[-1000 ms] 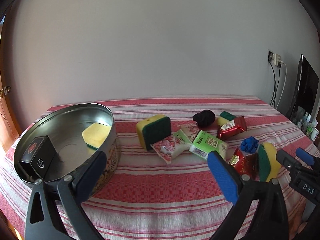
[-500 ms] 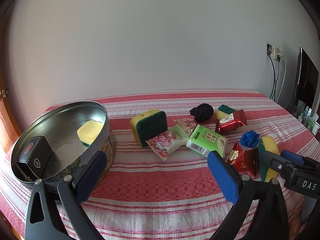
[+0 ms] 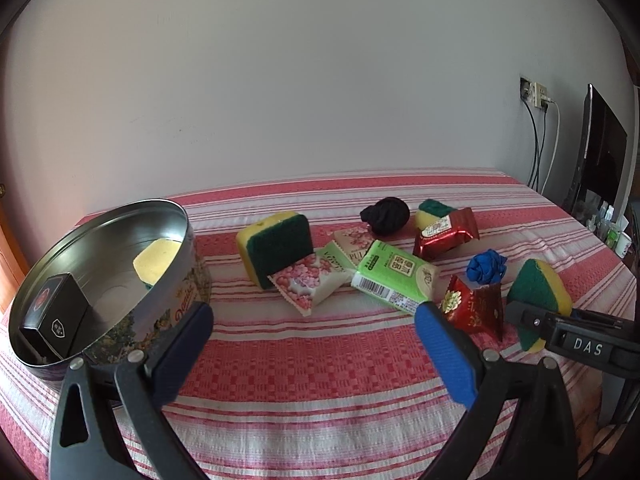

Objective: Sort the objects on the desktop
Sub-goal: 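Grasp the yellow sponge with green pad using the right tool, then grasp the red candy wrapper with the left tool while the right tool holds the sponge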

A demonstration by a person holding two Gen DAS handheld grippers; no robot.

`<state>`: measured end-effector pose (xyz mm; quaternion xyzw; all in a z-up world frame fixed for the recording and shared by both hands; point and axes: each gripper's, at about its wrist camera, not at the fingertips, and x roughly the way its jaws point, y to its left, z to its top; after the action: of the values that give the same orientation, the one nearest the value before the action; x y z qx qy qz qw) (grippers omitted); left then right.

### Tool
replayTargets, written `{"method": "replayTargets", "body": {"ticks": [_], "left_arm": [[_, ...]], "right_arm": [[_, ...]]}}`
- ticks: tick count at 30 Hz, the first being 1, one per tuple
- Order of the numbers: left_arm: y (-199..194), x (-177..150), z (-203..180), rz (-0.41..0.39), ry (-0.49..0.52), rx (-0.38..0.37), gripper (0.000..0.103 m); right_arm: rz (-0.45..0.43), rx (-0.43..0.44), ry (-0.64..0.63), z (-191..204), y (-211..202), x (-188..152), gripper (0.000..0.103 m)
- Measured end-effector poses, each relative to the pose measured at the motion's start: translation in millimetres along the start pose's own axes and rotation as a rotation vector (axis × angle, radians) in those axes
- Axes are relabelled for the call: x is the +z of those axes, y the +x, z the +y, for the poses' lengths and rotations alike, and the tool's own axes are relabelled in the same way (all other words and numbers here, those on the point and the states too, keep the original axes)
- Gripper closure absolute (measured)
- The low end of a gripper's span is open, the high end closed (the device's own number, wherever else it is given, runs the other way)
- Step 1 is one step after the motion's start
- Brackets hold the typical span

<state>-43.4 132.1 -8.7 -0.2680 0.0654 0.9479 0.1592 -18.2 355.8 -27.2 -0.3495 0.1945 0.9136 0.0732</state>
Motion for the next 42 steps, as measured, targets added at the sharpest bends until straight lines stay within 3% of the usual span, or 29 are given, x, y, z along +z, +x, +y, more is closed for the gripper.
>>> {"method": "replayTargets", "body": {"ticks": [4, 9, 14, 18, 20, 22, 24, 29, 34, 42], "left_arm": [[-1, 2, -14, -0.006, 0.044, -0.034, 0.001], [3, 8, -46, 0.013, 0.117, -0.114, 0.001], [17, 11, -84, 0.041, 0.212, -0.093, 0.001], [32, 17, -104, 0.082, 0.236, -0.117, 0.004], [42, 18, -113, 0.115, 0.266, -0.111, 0.009], [56, 16, -122, 0.191, 0.3, -0.121, 0.033], [65, 13, -126, 0.248, 0.316, -0.148, 0.045], [62, 12, -129, 0.246, 0.323, -0.168, 0.053], [57, 17, -112, 0.217, 0.236, -0.23, 0.067], [26, 22, -87, 0.066, 0.145, -0.267, 0.075]], "right_arm": [[-0.012, 0.038, 0.043, -14, -10, -5, 0.066], [-0.089, 0.058, 0.097, -31, -33, -11, 0.067], [-0.148, 0.044, 0.09, -36, -53, -13, 0.067], [-0.164, 0.039, 0.099, -41, -58, -16, 0.067], [-0.17, 0.03, 0.099, -44, -59, -17, 0.067], [-0.175, 0.019, 0.096, -46, -62, -17, 0.067], [-0.178, 0.018, 0.101, -49, -63, -18, 0.067], [-0.186, 0.01, 0.102, -51, -65, -15, 0.067], [-0.191, -0.003, 0.08, -44, -65, -15, 0.067], [-0.197, -0.032, 0.022, -24, -69, -14, 0.067]]}}
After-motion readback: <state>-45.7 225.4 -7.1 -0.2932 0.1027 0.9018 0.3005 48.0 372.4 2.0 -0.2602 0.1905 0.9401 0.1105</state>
